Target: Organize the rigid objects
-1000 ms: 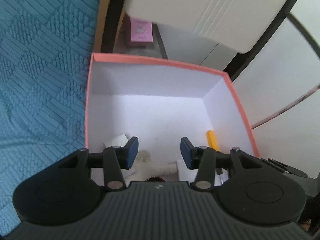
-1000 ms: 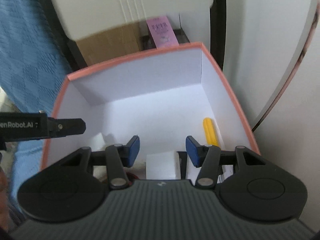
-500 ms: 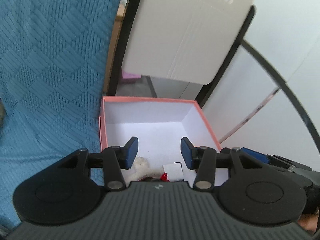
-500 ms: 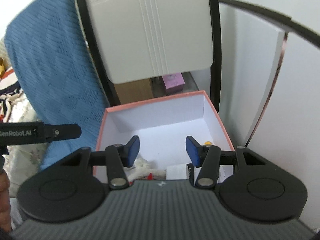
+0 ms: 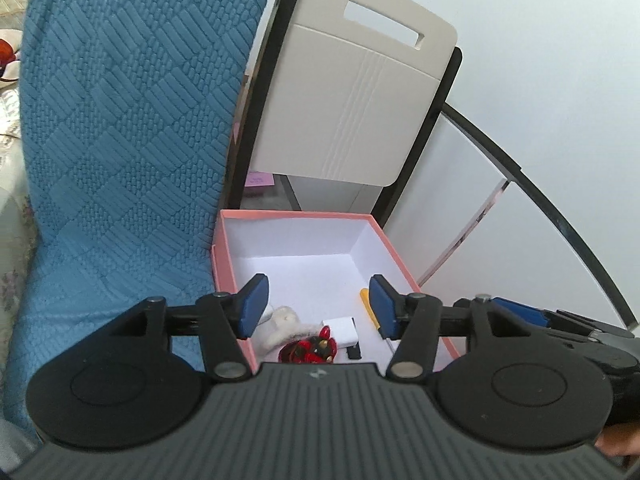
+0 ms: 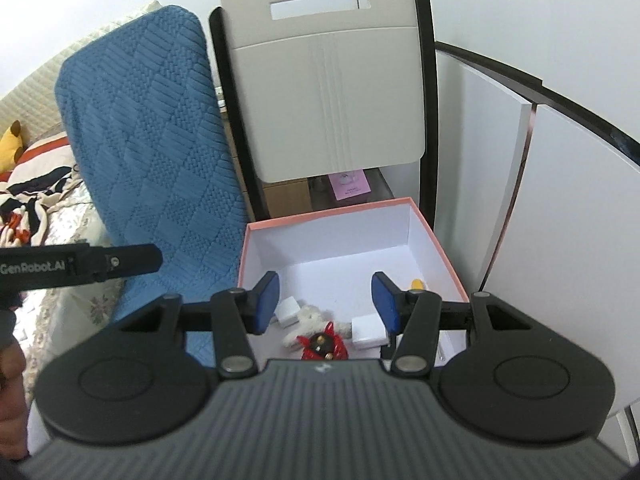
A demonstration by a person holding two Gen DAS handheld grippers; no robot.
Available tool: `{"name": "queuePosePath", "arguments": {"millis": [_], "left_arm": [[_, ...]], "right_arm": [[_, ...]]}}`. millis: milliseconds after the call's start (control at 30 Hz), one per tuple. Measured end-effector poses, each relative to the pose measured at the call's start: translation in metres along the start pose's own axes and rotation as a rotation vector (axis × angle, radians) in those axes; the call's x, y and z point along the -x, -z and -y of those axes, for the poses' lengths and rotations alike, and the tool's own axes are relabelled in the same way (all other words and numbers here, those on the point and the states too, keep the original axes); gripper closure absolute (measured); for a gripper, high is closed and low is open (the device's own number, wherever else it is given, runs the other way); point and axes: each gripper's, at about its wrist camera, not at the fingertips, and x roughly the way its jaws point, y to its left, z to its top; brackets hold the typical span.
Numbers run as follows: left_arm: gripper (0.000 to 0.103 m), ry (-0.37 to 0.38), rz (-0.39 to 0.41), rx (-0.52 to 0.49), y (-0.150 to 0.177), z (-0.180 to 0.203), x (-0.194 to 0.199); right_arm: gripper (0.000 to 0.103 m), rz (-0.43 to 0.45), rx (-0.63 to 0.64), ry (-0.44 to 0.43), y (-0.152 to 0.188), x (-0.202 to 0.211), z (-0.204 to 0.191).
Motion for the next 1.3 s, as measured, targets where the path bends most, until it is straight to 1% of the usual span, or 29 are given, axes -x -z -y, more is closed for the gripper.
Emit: {"name": "queuePosePath", "arguments": {"millis": [133, 200, 267, 400, 467, 533, 567, 700, 800, 833, 900, 933, 967, 1000, 1033, 1300], "left_arm": [[0.036, -0.005, 0.006, -0.001, 0.015, -0.008, 0.017], [0.028, -0.021, 0.008, -0.022, 0.022, -0.01, 0.025], [0.018, -0.037, 0.013, -0.039, 0.029, -0.011, 0.033], [0.016, -0.022, 0.013, -0.046, 0.043, -0.015, 0.042], [0.01, -0.034, 0.017, -0.058, 0.05, -0.017, 0.047], [0.007, -0.044, 0.018, -0.063, 0.058, -0.02, 0.051], [0.007, -0.048, 0.014, -0.063, 0.06, -0.022, 0.053], [0.006, -0.057, 0.007, -0.037, 0.072, -0.031, 0.056], [0.005, -0.074, 0.001, -0.036, 0.079, -0.035, 0.058], [0.004, -0.077, -0.001, -0.037, 0.08, -0.037, 0.059], [0.003, -0.093, -0.001, -0.037, 0.083, -0.038, 0.06], [0.002, -0.103, 0.002, -0.039, 0.084, -0.038, 0.061], [0.002, -0.109, 0.004, -0.043, 0.085, -0.037, 0.061], [0.002, -0.113, 0.005, -0.042, 0.086, -0.038, 0.062], [0.002, -0.114, 0.006, -0.037, 0.087, -0.039, 0.062], [0.002, -0.113, 0.0, -0.032, 0.088, -0.038, 0.062]], "right_arm": [[0.049, 0.004, 0.0, 0.003, 0.014, 0.015, -0.011], [0.049, 0.003, 0.001, 0.004, 0.021, 0.021, -0.016], [0.049, -0.003, -0.001, 0.009, 0.028, 0.025, -0.02], [0.049, -0.014, -0.008, 0.023, 0.044, 0.033, -0.027], [0.049, -0.019, -0.014, 0.025, 0.051, 0.036, -0.028], [0.049, -0.028, -0.021, 0.027, 0.057, 0.039, -0.029], [0.047, -0.027, -0.025, 0.03, 0.059, 0.041, -0.029], [0.046, -0.02, -0.017, 0.043, 0.067, 0.049, -0.03], [0.046, -0.022, -0.014, 0.046, 0.071, 0.054, -0.03], [0.044, -0.024, -0.018, 0.046, 0.072, 0.055, -0.029], [0.03, -0.023, -0.027, 0.045, 0.073, 0.055, -0.028], [0.016, -0.012, -0.03, 0.042, 0.074, 0.056, -0.028], [0.006, 0.001, -0.033, 0.036, 0.074, 0.057, -0.027], [0.002, 0.003, -0.034, 0.035, 0.075, 0.057, -0.026], [0.0, -0.001, -0.037, 0.038, 0.075, 0.056, -0.025], [0.0, -0.024, -0.013, 0.051, 0.076, 0.053, -0.03]]}}
